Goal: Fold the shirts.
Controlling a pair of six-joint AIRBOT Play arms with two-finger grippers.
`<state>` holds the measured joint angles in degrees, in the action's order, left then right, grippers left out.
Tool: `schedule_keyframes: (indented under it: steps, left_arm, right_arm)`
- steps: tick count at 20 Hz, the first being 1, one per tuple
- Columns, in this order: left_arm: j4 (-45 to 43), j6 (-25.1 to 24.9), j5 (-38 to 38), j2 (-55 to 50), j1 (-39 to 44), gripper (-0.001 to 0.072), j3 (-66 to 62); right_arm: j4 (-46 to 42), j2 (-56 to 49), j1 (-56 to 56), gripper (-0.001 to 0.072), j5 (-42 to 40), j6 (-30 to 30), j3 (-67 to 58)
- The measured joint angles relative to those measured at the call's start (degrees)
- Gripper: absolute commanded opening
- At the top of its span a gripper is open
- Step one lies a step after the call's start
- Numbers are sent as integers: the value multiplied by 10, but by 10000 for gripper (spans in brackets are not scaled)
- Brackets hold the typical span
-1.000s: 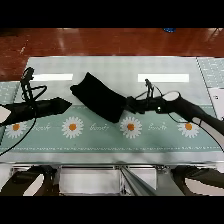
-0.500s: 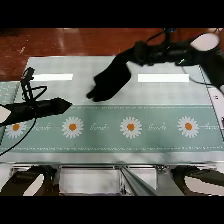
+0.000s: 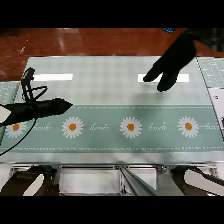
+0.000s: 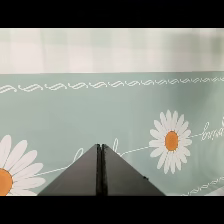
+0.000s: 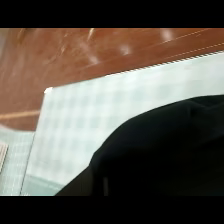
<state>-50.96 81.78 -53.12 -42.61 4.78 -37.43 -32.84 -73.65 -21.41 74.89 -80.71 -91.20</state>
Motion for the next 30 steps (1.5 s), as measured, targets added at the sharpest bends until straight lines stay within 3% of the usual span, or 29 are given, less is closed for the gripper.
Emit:
schedule_keyframes:
  steps: [6, 13, 17, 21, 22, 23, 24, 25, 29, 30]
  left_arm:
    - [0, -1, 1, 0, 0, 26, 0]
    - [0, -3, 6, 0, 0, 26, 0]
    - [0, -3, 20, 0, 0, 26, 0]
    - [0, -3, 35, -4, 0, 26, 0]
    - [0, -3, 37, -6, 0, 26, 0]
    - [0, -3, 38, -9, 0, 26, 0]
    - [0, -3, 39, -11, 0, 26, 0]
    - [0, -3, 42, -14, 0, 26, 0]
    - [0, -3, 47, -31, 3, 26, 0]
    - [0, -3, 49, -38, 4, 26, 0]
  right_arm:
    - [-71, 9, -126, 17, 75, -82, -2]
    - [-242, 46, -185, 15, 148, -205, 0]
    - [-367, 78, -246, 16, 228, -225, 6]
    - [-473, 124, -313, 18, 239, -213, 77]
    - [-490, 137, -328, 44, 242, -209, 106]
    - [-507, 151, -344, 166, 242, -206, 140]
    - [-534, 164, -358, 340, 243, -203, 174]
    - [-561, 175, -370, 423, 244, -201, 209]
    - [-600, 194, -403, 411, 274, -198, 304]
    - [-584, 192, -407, 372, 269, -198, 308]
